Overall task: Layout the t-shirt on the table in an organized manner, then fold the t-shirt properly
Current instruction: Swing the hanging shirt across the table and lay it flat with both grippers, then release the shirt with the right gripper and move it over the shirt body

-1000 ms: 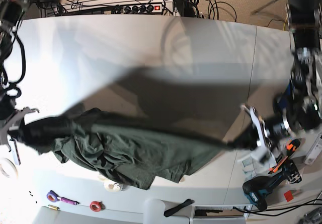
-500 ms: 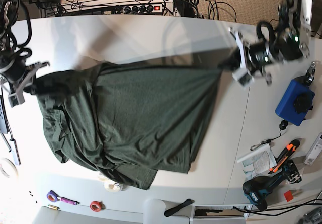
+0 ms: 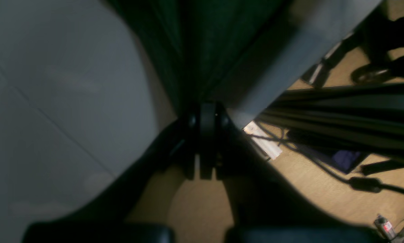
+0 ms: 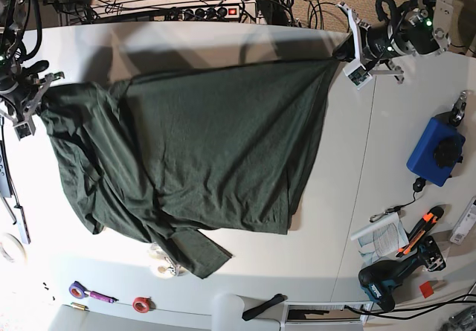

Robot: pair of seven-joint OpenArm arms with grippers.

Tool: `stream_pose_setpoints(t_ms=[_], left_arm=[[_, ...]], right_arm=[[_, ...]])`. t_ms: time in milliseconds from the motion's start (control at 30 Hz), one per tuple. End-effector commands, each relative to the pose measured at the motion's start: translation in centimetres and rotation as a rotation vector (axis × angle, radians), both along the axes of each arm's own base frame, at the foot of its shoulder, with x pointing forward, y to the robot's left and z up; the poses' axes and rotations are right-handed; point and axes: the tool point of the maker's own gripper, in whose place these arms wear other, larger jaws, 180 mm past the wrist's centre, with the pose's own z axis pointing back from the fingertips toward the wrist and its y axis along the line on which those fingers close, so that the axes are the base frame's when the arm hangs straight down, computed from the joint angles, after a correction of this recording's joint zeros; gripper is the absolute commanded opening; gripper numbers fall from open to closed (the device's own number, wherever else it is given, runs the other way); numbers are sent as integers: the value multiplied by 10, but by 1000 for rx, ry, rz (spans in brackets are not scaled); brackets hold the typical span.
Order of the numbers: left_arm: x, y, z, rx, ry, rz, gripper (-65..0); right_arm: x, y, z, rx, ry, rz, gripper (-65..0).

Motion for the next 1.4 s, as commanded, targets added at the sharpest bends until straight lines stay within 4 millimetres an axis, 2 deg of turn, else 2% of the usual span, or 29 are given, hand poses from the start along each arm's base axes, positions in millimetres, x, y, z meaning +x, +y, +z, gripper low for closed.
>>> stream_pose_setpoints(t_ms=[0,200,333,667,700,767,800,867,933,1033,1133,1233,1367], left_arm=[[6,3,6,7,-34,1,-650],[6,3,6,13,-35,0,-650],[5,4,5,16,-27,-1,-650],[0,6,2,33,-5,-8,-650],[0,6,2,33,-6,-8,-634],[0,6,2,31,-8,-7,-506],[0,6,2,31,-7,-6,-455],[0,6,2,32,-7,-6,-401],[0,6,2,32,-7,-6,-398],[1,6,2,32,-8,-6,-398],[2,4,6,30,-19,-11,-399],[6,-3,19,17,-66,-31,-399],[20,-26,55,-76,-215,-61,-399]], right_arm=[[2,-16,8,-45,-7,-26,-650],[-15,-49,-29,27,34,-133,-650],[-30,-64,-47,48,83,-199,-650],[-32,-64,-51,72,90,-210,-650],[-32,-64,-51,72,90,-210,-602],[-32,-64,-51,72,90,-210,-475],[-32,-64,-51,72,90,-210,-433],[-31,-64,-50,71,87,-210,-422],[-27,-64,-48,71,76,-210,-422],[-14,-67,-37,61,39,-209,-422],[6,-73,-14,38,-41,-215,-422],[35,-76,27,47,-202,-210,-422],[91,-53,99,198,-547,-126,-422]])
